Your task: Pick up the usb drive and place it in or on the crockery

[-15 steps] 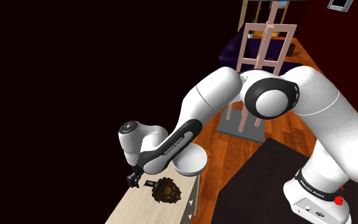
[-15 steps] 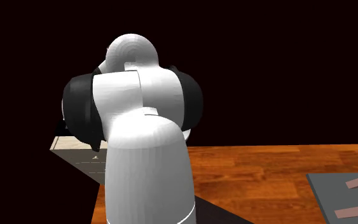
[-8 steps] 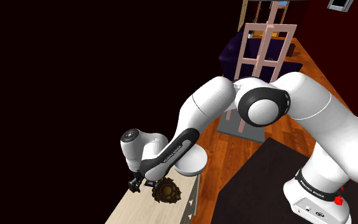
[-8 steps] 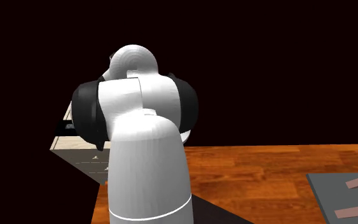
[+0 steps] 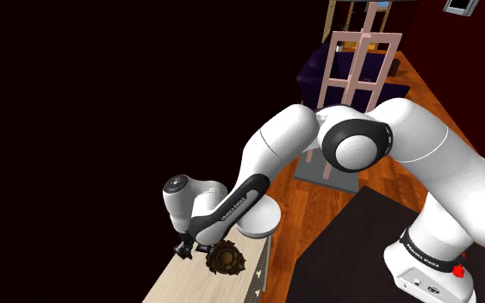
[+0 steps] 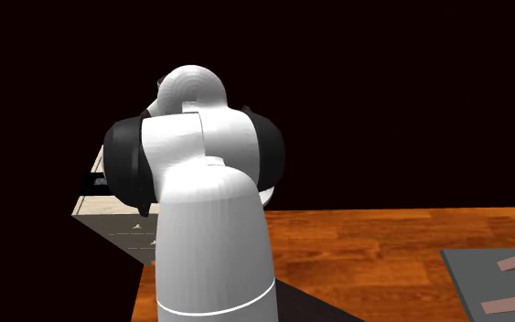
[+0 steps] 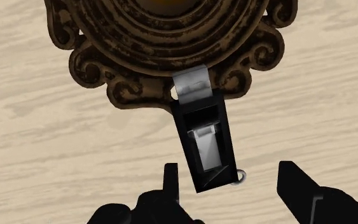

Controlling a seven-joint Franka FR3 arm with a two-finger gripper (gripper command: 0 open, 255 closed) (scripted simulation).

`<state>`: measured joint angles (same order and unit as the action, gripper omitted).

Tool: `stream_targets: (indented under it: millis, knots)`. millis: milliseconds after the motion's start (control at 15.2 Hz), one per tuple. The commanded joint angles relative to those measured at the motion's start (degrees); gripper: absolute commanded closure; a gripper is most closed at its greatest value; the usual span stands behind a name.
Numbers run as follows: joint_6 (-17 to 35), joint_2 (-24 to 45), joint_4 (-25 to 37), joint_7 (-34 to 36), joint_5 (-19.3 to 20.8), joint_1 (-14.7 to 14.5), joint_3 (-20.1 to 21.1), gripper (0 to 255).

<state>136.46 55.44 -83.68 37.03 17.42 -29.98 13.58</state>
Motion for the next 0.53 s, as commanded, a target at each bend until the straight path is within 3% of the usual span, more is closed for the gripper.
stream_targets:
  millis: [0, 462]
  knots:
    - [-0.1, 0.1, -0.1, 0.0, 0.1, 0.1, -0.2, 255]
    - [-0.1, -0.3, -0.4, 0.3, 0.0, -0.1, -0.1, 255]
